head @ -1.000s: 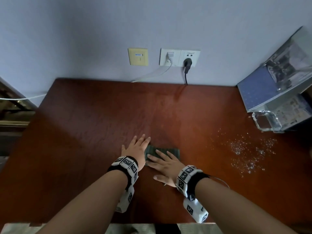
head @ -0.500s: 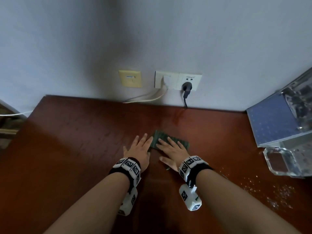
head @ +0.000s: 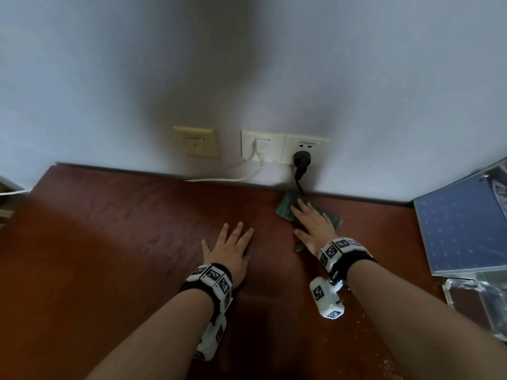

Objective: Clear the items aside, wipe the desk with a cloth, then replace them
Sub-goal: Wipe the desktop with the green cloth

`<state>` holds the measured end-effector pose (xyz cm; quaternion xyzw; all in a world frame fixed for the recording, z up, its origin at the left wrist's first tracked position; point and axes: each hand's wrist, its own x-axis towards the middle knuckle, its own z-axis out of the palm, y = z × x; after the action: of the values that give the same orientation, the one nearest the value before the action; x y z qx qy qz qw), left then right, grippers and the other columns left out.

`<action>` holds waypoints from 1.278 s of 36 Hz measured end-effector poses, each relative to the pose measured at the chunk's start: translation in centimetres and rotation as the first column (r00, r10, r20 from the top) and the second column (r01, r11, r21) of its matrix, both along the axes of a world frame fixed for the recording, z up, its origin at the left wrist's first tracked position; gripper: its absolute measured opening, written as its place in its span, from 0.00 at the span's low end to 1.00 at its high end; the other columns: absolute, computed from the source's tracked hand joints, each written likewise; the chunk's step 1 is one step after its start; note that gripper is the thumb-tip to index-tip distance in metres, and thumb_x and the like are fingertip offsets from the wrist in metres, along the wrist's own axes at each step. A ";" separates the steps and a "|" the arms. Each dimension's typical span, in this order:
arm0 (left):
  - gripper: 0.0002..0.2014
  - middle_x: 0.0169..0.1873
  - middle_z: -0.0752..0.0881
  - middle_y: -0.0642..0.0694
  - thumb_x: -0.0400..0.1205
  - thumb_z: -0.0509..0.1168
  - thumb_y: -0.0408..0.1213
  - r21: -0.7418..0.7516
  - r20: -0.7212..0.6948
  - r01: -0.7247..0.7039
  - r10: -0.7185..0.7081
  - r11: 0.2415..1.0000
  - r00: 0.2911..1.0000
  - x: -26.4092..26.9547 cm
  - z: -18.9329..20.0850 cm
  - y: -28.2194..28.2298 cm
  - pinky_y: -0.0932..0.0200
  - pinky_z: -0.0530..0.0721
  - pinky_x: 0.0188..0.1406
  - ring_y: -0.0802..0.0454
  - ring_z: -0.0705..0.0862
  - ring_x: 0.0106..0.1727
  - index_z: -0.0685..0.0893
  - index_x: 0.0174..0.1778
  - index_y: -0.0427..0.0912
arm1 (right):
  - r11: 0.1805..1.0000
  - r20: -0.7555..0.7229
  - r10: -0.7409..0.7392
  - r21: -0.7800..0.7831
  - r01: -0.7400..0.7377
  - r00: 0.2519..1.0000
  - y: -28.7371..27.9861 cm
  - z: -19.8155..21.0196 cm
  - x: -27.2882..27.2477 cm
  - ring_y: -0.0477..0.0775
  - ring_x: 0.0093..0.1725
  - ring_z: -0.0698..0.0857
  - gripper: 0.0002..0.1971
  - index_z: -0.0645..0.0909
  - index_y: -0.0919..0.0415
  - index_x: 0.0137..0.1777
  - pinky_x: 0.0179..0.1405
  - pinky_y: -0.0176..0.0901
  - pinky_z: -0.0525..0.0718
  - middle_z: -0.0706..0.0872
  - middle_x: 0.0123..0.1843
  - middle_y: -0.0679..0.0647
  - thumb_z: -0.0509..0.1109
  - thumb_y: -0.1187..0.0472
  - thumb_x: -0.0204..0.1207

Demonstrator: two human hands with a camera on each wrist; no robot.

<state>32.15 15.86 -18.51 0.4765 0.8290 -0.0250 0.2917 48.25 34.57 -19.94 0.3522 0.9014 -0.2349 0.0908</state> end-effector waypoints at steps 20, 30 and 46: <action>0.33 0.86 0.35 0.60 0.89 0.53 0.55 -0.114 0.019 0.072 -0.070 0.991 0.997 -0.7 0.5 0.4 0.19 0.45 0.77 0.49 0.35 0.87 0.42 0.86 0.65 | 0.976 0.066 0.216 0.025 -0.218 0.974 -0.4 0.4 -0.6 0.48 0.84 0.41 0.29 0.51 0.38 0.83 0.80 0.59 0.41 0.43 0.85 0.39 0.57 0.55 0.85; 0.34 0.86 0.35 0.58 0.89 0.54 0.54 -0.218 0.089 0.153 -0.136 0.964 0.987 -0.1 1.7 -1.5 0.19 0.49 0.77 0.49 0.36 0.87 0.43 0.87 0.63 | 0.958 0.052 0.288 -0.014 -0.288 0.956 -8.1 0.4 3.6 0.44 0.83 0.38 0.30 0.50 0.35 0.82 0.81 0.56 0.41 0.38 0.83 0.34 0.58 0.52 0.84; 0.54 0.83 0.25 0.58 0.75 0.77 0.55 -0.315 0.131 0.067 -0.027 0.947 0.991 3.3 2.2 -6.2 0.14 0.55 0.73 0.34 0.28 0.84 0.41 0.85 0.71 | 0.942 -0.015 0.331 -0.044 -0.332 0.943 -15.3 1.3 6.7 0.38 0.80 0.44 0.28 0.60 0.34 0.79 0.78 0.51 0.54 0.44 0.80 0.32 0.42 0.48 0.79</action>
<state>35.45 9.62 -16.27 0.4433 0.7827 -0.1356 0.4153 54.93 19.27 -18.68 0.1925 0.9425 -0.2381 0.1340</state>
